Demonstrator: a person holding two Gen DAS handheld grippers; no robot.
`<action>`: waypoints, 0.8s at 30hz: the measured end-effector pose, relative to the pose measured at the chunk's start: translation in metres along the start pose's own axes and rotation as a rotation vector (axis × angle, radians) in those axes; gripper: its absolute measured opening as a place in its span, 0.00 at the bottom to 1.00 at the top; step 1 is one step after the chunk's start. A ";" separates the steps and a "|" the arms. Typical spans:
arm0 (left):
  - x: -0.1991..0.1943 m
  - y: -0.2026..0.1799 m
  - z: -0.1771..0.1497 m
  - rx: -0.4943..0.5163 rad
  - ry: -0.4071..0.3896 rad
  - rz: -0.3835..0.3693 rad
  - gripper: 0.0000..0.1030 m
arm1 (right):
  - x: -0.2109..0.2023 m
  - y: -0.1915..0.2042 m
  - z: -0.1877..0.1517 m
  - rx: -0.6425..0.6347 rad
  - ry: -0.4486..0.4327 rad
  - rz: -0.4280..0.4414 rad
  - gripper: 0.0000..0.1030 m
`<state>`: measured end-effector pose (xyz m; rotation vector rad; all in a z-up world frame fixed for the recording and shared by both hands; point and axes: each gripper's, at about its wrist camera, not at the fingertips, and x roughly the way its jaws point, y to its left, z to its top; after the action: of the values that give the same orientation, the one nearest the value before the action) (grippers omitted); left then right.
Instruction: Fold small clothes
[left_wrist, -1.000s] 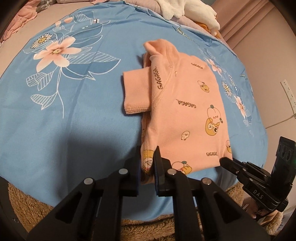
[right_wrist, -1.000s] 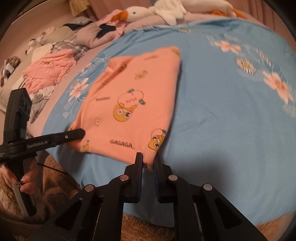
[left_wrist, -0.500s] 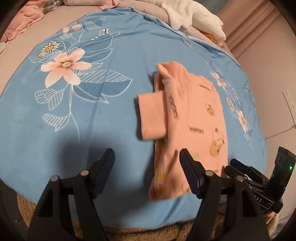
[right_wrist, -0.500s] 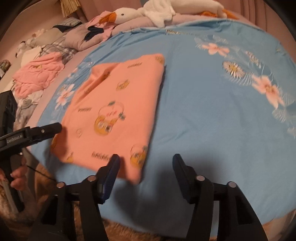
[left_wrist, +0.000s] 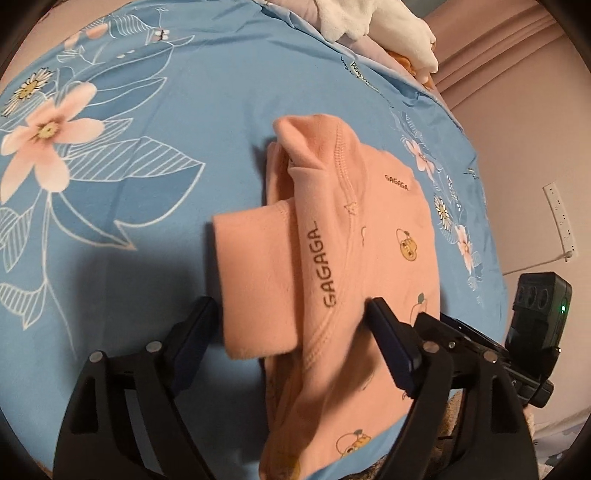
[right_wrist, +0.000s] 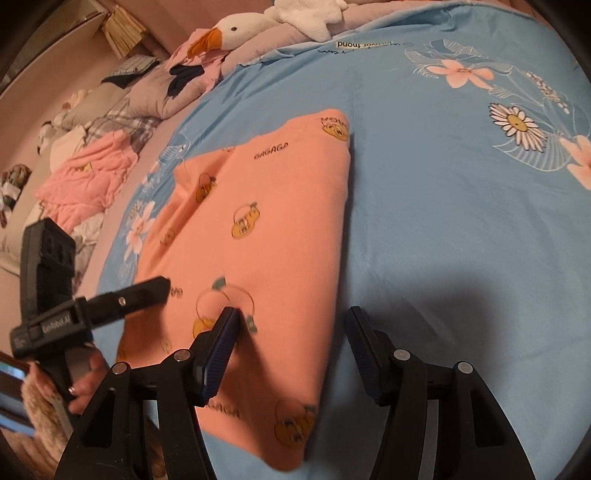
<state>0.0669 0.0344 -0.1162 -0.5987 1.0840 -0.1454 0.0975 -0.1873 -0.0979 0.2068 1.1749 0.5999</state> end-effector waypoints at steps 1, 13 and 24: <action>0.001 -0.001 0.001 0.004 0.001 -0.002 0.80 | 0.001 -0.001 0.001 0.008 -0.001 0.014 0.57; 0.008 -0.028 0.000 0.056 -0.006 -0.031 0.30 | 0.012 0.016 0.010 -0.012 -0.023 0.040 0.26; -0.046 -0.081 -0.002 0.163 -0.137 -0.087 0.29 | -0.060 0.029 0.022 -0.099 -0.189 0.031 0.24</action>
<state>0.0580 -0.0161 -0.0382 -0.5017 0.9040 -0.2622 0.0925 -0.1925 -0.0283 0.1934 0.9593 0.6499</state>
